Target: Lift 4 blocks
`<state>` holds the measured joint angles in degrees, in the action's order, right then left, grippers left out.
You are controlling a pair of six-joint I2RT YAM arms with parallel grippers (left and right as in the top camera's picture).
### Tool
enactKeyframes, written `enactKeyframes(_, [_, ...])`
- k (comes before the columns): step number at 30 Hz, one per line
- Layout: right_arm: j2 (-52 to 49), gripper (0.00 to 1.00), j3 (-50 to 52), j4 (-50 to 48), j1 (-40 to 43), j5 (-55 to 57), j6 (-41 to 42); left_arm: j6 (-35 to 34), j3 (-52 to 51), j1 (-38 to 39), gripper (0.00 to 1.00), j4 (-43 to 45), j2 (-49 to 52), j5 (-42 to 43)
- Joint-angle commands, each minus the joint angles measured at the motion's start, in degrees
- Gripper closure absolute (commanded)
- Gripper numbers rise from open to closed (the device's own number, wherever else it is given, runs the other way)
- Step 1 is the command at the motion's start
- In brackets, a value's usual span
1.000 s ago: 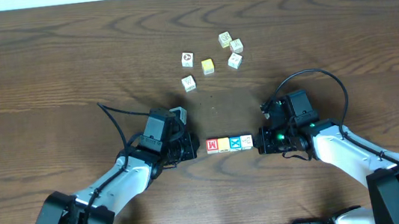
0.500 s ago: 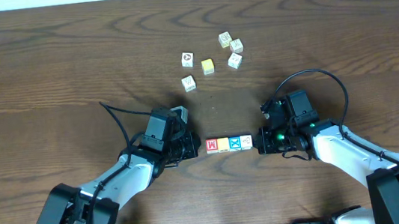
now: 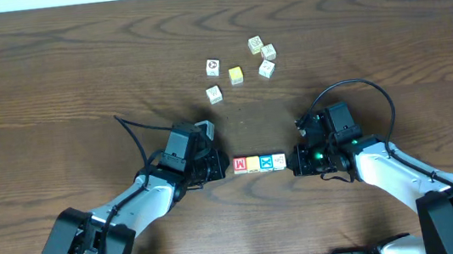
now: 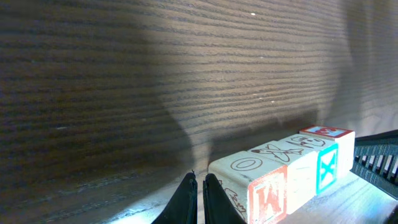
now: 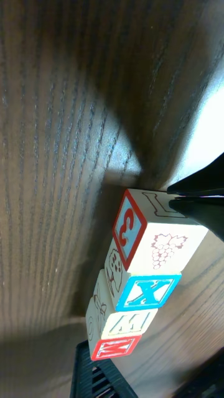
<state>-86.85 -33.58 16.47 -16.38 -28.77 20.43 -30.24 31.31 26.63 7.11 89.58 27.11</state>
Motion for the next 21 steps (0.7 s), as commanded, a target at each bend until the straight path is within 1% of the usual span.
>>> enactKeyframes(1, [-0.3,0.99,-0.2,0.0,-0.6,-1.3,0.3,-0.5,0.0,1.5,0.93,0.1,0.6,1.2])
enactKeyframes(8, [-0.3,0.99,-0.2,0.0,-0.6,-1.6,0.4,-0.5,0.0,3.9,0.93,0.3,0.6,0.7])
enactKeyframes(21, [-0.3,0.99,-0.2,-0.1,-0.6,-4.3,0.3,-0.5,0.0,4.0,0.93,0.3,0.6,0.7])
